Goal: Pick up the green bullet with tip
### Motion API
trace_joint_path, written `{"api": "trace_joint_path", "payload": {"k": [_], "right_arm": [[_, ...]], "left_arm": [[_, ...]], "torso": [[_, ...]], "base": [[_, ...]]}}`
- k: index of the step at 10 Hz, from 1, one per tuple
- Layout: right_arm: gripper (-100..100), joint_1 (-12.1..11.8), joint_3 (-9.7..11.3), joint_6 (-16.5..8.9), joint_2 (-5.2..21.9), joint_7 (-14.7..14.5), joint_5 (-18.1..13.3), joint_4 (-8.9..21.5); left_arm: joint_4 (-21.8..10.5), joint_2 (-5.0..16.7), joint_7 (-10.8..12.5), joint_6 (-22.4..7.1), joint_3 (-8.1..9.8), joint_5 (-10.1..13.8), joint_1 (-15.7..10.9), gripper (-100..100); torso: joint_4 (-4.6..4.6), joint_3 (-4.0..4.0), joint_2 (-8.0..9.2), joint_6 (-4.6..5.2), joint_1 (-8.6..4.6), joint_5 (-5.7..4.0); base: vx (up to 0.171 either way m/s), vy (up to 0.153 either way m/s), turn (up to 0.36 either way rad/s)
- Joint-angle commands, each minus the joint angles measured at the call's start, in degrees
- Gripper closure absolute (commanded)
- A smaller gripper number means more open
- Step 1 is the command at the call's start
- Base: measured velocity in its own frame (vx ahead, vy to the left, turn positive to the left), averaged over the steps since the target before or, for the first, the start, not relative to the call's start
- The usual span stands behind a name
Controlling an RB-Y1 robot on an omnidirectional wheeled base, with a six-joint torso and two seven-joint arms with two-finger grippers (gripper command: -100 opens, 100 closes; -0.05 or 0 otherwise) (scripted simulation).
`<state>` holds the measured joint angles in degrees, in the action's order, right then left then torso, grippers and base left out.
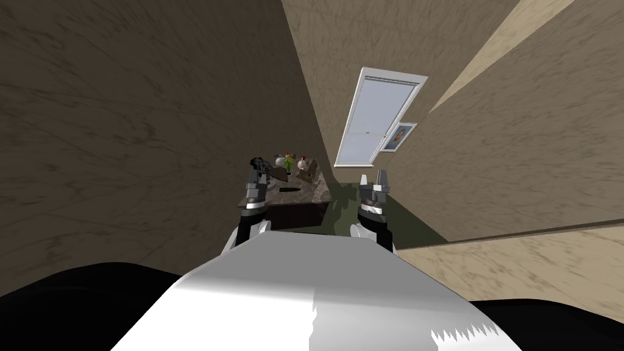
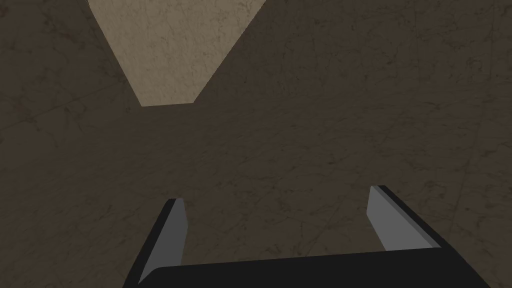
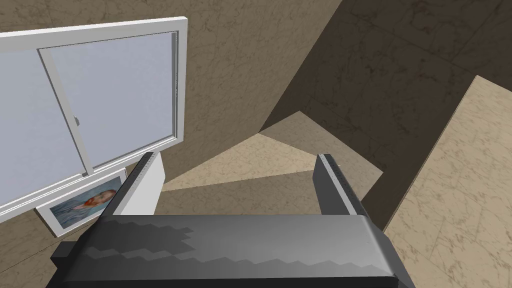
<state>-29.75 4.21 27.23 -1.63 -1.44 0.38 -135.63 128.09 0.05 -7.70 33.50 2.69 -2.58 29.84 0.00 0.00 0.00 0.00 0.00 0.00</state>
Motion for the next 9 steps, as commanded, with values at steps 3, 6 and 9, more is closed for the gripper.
{"api": "trace_joint_path", "payload": {"k": [3, 6, 9], "right_arm": [[0, 0.0, 0.0, 0.0, 0.0, 0.0, 0.0, 0.0], [0, 0.0, 0.0, 0.0, 0.0, 0.0, 0.0, 0.0], [0, 0.0, 0.0, 0.0, 0.0, 0.0, 0.0, 0.0]], "left_arm": [[-0.2, 4.2, 0.3, -3.7, 0.28, 0.9, -0.9, -100], [-0.4, 7.1, 0.6, -8.9, 0.64, 2.4, -2.5, -100], [-0.5, 7.8, 0.8, -12.4, 0.76, 3.0, -3.1, -100]], "torso": [[0.01, -0.02, 0.05, 0.01, -0.05, -0.01], [0.03, -0.08, 0.14, 0.01, -0.11, -0.03], [0.04, -0.09, 0.16, 0.01, -0.09, -0.02]], "base": [[-0.014, -0.018, -0.026], [-0.043, -0.034, -0.057], [-0.039, -0.024, -0.024]]}}
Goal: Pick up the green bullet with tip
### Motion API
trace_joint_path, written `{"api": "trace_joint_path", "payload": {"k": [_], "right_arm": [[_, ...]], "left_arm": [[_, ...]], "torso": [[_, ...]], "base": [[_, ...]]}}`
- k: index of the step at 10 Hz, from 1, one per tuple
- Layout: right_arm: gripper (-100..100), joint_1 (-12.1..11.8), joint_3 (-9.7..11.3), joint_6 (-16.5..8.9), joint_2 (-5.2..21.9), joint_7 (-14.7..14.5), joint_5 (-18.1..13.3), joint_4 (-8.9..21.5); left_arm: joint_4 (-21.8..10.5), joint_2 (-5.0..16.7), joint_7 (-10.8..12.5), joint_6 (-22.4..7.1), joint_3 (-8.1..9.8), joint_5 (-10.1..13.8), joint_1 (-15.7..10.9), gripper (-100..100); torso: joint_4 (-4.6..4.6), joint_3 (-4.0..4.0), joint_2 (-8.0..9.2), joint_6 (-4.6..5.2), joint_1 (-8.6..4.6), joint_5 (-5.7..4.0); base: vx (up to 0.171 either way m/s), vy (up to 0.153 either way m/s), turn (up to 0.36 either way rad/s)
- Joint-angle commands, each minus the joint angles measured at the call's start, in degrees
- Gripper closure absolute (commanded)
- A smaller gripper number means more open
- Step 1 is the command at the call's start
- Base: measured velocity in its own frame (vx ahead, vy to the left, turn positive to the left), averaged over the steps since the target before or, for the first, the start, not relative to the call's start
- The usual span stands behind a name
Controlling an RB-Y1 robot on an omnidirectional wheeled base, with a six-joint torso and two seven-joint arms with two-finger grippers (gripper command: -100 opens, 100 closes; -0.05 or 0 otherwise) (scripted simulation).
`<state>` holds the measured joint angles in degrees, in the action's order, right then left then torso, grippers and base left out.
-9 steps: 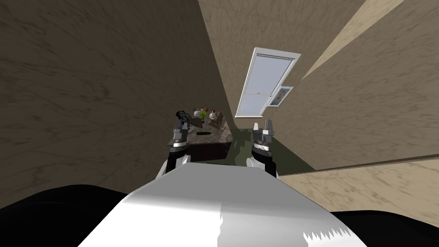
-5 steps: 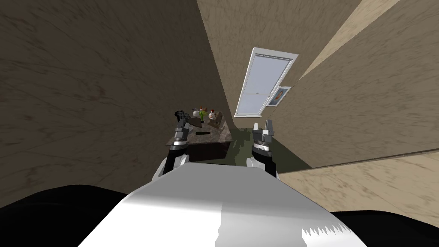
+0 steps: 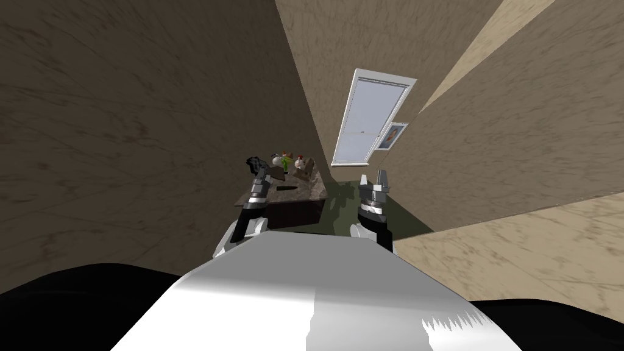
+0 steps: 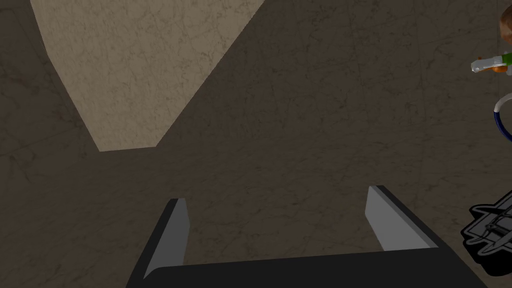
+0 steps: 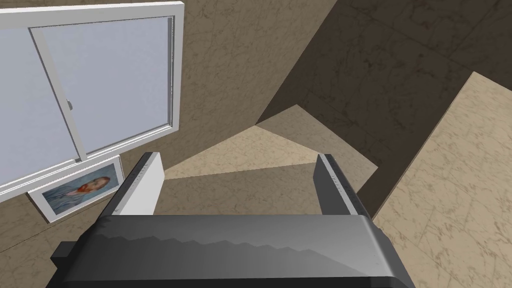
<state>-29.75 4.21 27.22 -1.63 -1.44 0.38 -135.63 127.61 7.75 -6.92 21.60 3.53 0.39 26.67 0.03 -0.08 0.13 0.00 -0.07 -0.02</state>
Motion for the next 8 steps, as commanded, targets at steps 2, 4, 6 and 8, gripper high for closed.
{"api": "trace_joint_path", "payload": {"k": [2, 4, 6, 8], "right_arm": [[0, 0.0, 0.0, 0.0, 0.0, 0.0, 0.0, 0.0], [0, 0.0, 0.0, 0.0, 0.0, 0.0, 0.0, 0.0], [0, 0.0, 0.0, 0.0, 0.0, 0.0, 0.0, 0.0], [0, 0.0, 0.0, 0.0, 0.0, 0.0, 0.0, 0.0]], "left_arm": [[0.0, 0.6, 0.1, -3.3, 0.05, 0.7, -0.6, -100], [0.0, 1.1, 0.2, -6.3, 0.17, 1.4, -1.3, -100], [0.0, 1.6, 0.4, -9.5, 0.29, 2.2, -2.1, -100], [0.0, 1.9, 0.5, -12.8, 0.42, 2.9, -2.9, -100]], "torso": [[0.00, -0.01, 0.03, 0.01, -0.03, 0.00], [0.00, -0.01, 0.02, 0.01, -0.04, -0.01], [0.00, -0.01, 0.02, 0.01, -0.02, -0.01], [0.01, -0.02, 0.03, 0.01, -0.04, -0.01]], "base": [[-0.037, -0.027, -0.033], [-0.038, -0.031, -0.044], [-0.040, -0.023, -0.044], [-0.040, -0.033, -0.045]]}}
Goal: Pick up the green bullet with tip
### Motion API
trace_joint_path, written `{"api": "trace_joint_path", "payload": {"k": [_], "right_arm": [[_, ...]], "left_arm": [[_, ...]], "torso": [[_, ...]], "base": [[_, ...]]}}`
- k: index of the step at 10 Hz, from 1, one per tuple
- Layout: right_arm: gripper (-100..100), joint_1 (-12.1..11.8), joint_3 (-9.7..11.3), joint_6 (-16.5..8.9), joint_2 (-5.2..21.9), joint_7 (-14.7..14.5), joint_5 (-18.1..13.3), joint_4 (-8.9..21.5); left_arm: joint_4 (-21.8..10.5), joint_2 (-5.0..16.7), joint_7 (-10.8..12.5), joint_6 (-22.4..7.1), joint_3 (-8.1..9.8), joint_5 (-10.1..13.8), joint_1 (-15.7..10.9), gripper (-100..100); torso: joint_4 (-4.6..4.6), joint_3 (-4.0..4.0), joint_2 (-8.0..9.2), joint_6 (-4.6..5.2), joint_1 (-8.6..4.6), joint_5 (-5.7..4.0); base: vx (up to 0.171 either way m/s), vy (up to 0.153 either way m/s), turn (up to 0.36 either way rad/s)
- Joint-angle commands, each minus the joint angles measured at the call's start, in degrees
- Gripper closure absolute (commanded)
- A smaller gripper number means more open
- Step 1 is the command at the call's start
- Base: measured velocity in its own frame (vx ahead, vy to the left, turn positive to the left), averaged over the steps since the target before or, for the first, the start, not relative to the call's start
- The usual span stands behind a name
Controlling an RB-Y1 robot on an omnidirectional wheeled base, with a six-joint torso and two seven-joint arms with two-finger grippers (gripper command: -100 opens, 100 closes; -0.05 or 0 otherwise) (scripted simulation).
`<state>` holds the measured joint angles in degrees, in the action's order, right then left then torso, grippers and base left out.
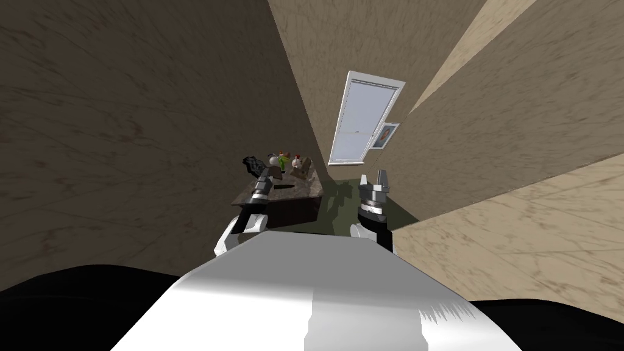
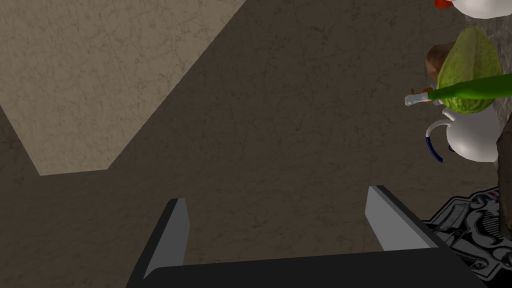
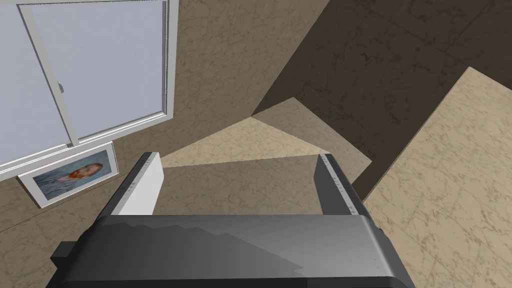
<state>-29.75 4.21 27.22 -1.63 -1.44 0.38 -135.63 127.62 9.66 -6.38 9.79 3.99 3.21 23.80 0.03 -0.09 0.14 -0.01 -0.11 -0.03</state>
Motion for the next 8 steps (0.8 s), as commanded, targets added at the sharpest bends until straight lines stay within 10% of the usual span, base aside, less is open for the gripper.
{"api": "trace_joint_path", "payload": {"k": [1, 8], "right_arm": [[0, 0.0, 0.0, 0.0, 0.0, 0.0, 0.0, 0.0], [0, 0.0, 0.0, 0.0, 0.0, 0.0, 0.0, 0.0]], "left_arm": [[-0.1, 0.4, 0.2, -2.9, 0.10, 0.9, -0.8, -100], [-0.4, 1.5, 0.7, -13.7, 0.67, 3.3, -3.4, -100]], "torso": [[0.00, 0.00, 0.00, 0.00, 0.00, 0.00], [-0.01, 0.04, -0.07, -0.01, 0.07, 0.01]], "base": [[-0.051, -0.035, -0.063], [-0.033, -0.028, -0.038]]}}
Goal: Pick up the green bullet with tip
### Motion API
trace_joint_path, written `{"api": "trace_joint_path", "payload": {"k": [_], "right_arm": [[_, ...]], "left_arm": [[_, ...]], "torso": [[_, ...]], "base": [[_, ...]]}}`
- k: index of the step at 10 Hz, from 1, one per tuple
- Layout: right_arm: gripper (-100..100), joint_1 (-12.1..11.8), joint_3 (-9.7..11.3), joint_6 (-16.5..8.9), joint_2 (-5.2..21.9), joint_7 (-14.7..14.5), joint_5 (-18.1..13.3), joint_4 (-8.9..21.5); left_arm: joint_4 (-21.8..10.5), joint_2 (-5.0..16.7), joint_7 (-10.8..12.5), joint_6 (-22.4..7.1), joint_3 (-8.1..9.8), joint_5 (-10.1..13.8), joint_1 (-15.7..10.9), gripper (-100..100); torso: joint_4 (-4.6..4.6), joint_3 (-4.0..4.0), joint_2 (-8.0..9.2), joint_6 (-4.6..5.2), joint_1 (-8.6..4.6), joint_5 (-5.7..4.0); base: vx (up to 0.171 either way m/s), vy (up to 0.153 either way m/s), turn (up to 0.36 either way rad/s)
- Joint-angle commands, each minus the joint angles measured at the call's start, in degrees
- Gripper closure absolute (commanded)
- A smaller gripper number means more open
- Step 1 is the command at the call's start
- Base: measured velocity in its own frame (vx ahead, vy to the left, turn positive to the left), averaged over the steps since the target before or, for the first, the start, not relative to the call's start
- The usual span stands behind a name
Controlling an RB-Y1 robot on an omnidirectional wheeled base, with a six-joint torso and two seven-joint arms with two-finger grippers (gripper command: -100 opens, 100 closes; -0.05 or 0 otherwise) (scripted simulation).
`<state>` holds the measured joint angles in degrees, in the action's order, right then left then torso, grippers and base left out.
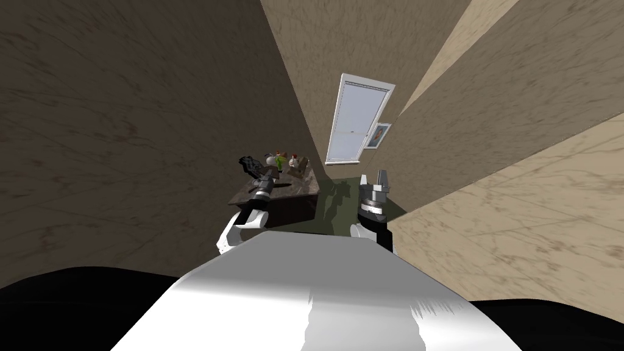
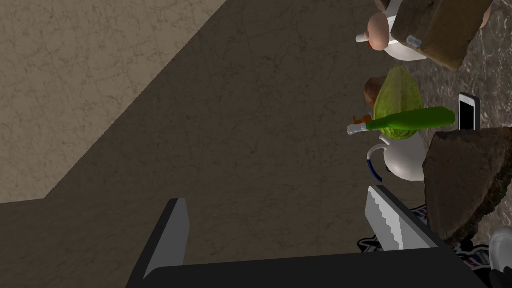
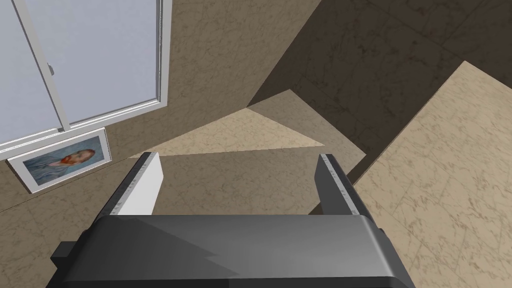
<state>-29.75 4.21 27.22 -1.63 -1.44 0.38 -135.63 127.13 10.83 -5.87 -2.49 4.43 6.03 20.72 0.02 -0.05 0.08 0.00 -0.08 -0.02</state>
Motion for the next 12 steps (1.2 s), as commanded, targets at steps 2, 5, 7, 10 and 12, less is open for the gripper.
{"api": "trace_joint_path", "payload": {"k": [2, 5, 7, 10, 12], "right_arm": [[0, 0.0, 0.0, 0.0, 0.0, 0.0, 0.0, 0.0], [0, 0.0, 0.0, 0.0, 0.0, 0.0, 0.0, 0.0], [0, 0.0, 0.0, 0.0, 0.0, 0.0, 0.0, 0.0], [0, 0.0, 0.0, 0.0, 0.0, 0.0, 0.0, 0.0], [0, 0.0, 0.0, 0.0, 0.0, 0.0, 0.0, 0.0]], "left_arm": [[-0.1, 0.8, 0.5, -4.5, 0.48, 1.3, -1.2, -100], [-0.5, 1.3, 0.7, -9.3, 0.77, 2.2, -2.0, -100], [-0.9, 1.8, 1.1, -12.3, 1.11, 3.0, -2.9, -100], [-1.5, 2.4, 1.4, -17.0, 1.51, 3.9, -3.8, -100], [-2.1, 3.0, 1.8, -20.0, 1.97, 4.8, -4.7, -100]], "torso": [[0.01, -0.01, 0.02, -0.01, 0.00, 0.00], [0.01, -0.02, 0.03, 0.00, -0.03, -0.01], [0.00, 0.01, -0.02, -0.02, 0.03, 0.00], [-0.01, 0.02, -0.04, -0.01, -0.01, 0.00], [-0.01, 0.03, -0.06, -0.01, -0.03, -0.01]], "base": [[-0.032, -0.030, -0.051], [-0.029, -0.032, -0.040], [-0.009, -0.021, -0.026], [-0.011, -0.028, -0.040], [-0.005, -0.036, -0.036]]}}
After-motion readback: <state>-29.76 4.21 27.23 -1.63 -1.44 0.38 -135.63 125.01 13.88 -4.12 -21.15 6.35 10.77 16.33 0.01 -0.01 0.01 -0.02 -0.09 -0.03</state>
